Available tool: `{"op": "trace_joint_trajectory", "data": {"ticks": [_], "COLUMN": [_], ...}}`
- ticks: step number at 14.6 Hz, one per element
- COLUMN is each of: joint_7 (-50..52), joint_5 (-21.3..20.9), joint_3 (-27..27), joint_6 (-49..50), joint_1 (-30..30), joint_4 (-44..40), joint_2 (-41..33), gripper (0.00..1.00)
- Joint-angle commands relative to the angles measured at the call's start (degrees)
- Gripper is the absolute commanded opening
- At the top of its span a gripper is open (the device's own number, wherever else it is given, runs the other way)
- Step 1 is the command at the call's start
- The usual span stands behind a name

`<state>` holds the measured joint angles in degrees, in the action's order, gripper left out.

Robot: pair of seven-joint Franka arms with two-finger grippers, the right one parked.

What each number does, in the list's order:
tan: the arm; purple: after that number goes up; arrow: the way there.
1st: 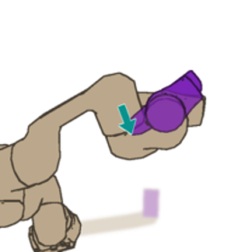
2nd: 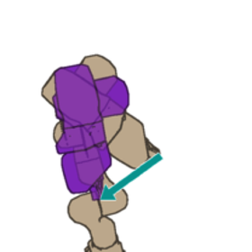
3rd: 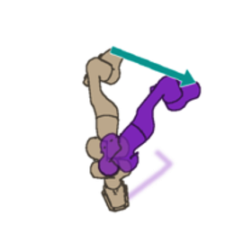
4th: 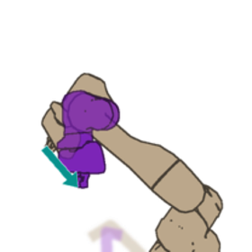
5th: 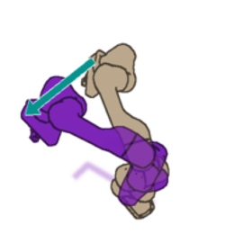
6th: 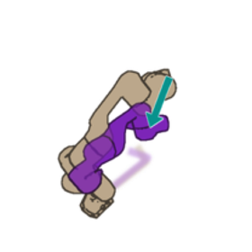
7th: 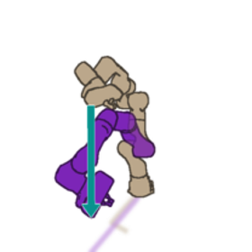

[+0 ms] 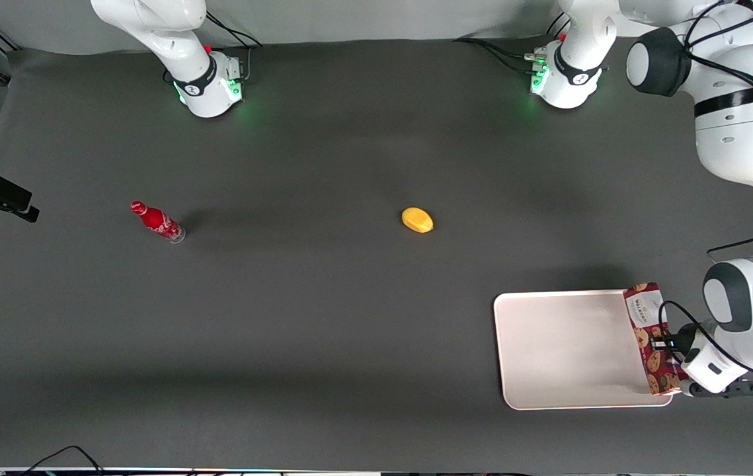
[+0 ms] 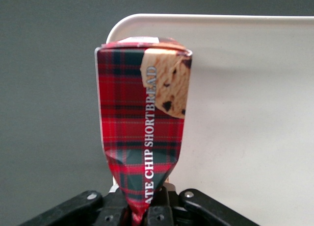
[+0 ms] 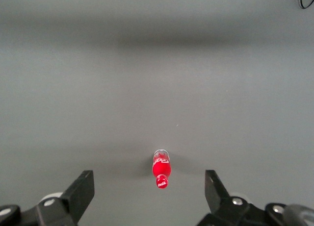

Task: Place red cookie box on tray
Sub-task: 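Lower the cookie box onto the tray's edge and open the left gripper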

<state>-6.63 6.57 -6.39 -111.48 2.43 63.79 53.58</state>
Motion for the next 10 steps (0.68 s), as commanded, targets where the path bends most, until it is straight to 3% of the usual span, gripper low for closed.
{"op": "trace_joint_trajectory", "data": {"ticks": [1, 3, 5, 6, 7, 10], "joint_7": [1.0, 0.7, 0.0, -0.1, -0.4, -0.8], "joint_5": [0.6, 0.5, 0.5, 0.5, 0.5, 0.5], "joint_3": [-0.2, -0.2, -0.2, -0.2, -0.2, -0.2], "joint_6": [0.2, -2.8, -4.3, -4.4, -4.3, -3.1], "joint_1": [-0.3, -0.6, -0.6, -0.6, -0.6, 0.0], "joint_4": [-2.4, -0.3, 0.7, 0.7, 0.8, 0.5], "joint_2": [1.0, 0.8, 0.7, 0.6, 0.4, -1.0], "gripper": [0.0, 0.0, 0.49, 0.88, 1.0, 1.0]}}
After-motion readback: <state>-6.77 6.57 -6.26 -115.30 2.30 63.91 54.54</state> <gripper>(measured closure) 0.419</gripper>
